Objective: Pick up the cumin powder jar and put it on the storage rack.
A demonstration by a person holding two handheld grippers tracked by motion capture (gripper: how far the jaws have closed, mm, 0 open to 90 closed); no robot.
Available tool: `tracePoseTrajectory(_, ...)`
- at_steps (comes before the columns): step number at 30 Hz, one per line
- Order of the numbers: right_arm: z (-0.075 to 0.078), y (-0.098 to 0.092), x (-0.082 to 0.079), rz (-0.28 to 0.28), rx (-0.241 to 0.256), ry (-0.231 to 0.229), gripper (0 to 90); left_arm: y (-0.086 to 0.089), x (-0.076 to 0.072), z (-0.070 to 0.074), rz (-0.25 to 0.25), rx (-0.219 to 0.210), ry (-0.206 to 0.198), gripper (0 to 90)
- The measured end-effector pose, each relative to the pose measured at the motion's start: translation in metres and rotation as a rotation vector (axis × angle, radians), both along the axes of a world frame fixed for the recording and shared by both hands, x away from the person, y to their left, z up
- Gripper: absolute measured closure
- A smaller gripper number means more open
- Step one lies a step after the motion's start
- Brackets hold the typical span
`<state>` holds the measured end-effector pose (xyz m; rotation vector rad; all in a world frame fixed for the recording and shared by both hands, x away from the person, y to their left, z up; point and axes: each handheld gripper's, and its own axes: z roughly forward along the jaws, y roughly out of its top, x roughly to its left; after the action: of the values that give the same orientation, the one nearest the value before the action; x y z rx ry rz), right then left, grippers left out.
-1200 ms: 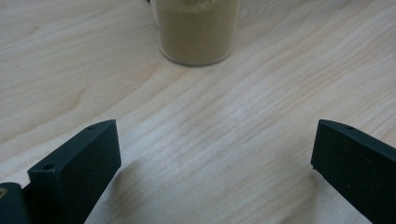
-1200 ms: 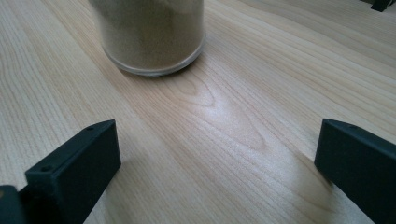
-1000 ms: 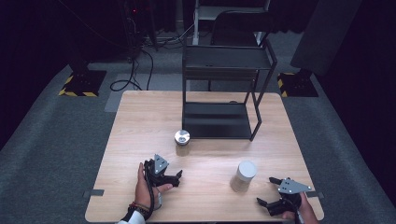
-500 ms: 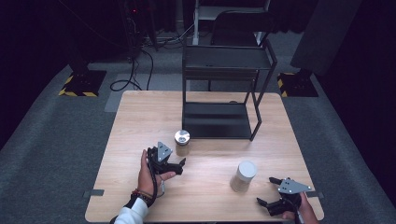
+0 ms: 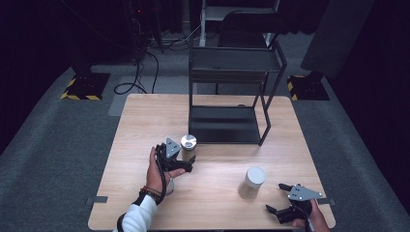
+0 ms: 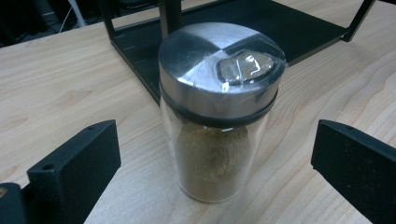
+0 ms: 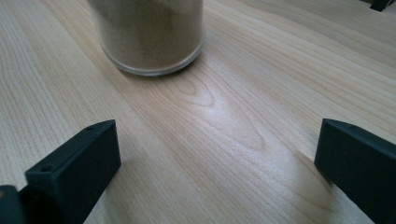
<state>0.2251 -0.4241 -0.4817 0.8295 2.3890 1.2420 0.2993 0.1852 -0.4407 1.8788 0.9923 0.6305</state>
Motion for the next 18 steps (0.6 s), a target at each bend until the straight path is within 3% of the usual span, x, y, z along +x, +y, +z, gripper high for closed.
tracePoseTrajectory(18,0.0,0.0,-0.001,-0.006,0.0,0.0,0.0,-0.008,0.028,0.0,-0.02,-0.021,0.015,2.0)
